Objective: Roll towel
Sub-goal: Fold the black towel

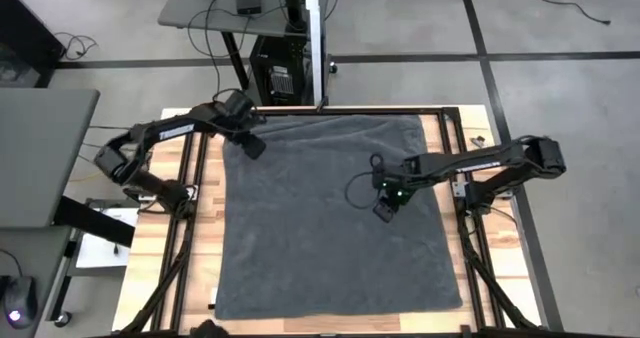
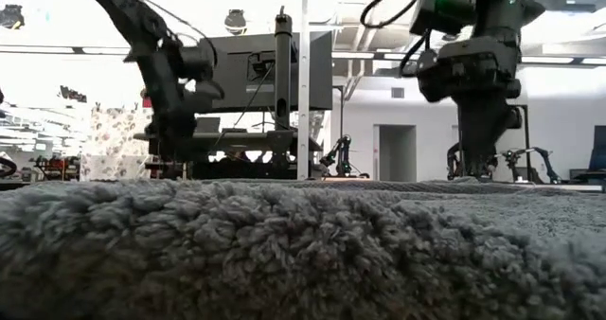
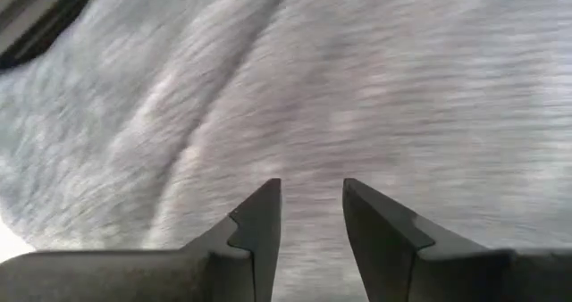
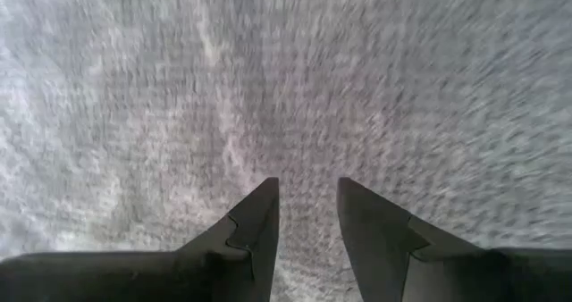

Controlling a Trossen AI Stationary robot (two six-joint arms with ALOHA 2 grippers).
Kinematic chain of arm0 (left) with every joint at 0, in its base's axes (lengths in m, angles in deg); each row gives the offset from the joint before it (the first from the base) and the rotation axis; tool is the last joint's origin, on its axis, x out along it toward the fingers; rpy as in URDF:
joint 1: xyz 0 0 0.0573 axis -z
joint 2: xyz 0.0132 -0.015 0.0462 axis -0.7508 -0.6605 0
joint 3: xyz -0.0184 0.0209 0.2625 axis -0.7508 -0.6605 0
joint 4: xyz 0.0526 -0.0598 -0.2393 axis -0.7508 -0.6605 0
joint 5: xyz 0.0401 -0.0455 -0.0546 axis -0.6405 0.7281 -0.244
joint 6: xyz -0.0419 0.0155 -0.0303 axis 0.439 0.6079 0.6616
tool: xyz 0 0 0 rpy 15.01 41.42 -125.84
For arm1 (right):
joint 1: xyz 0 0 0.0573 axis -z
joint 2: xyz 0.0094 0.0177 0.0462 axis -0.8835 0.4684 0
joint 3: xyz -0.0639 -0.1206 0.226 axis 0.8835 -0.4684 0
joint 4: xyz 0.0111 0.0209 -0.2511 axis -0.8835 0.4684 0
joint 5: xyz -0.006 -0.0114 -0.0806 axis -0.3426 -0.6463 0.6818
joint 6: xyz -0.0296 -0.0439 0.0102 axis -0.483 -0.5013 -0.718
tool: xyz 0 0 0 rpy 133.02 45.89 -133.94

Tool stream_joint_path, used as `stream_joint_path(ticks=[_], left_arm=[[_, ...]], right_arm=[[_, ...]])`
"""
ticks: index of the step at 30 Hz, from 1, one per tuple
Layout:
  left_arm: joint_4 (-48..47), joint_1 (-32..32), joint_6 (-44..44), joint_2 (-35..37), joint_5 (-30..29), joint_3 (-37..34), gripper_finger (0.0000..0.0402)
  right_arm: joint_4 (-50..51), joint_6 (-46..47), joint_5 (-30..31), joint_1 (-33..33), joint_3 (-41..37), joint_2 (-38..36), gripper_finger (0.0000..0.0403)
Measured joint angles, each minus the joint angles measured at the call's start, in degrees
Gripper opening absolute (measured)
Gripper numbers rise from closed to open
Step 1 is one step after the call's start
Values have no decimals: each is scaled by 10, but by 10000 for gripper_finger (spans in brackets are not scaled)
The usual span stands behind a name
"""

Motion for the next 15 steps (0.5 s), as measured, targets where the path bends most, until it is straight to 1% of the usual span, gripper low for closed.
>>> stream_joint_path(ticks=[4,8,11,15], left_arm=[[-13,62,28,61,64,1,106],[-56,168,38,98,74,2,106],[-89,272,66,98,60,2,106],[-111,422,146,67,6,2,106]], right_arm=[[2,-22,0,-24,0,-6,107],[0,-69,8,-69,0,1,107],[-12,-79,48,-112,-3,1,107],[-62,-59,61,-169,-32,1,107]])
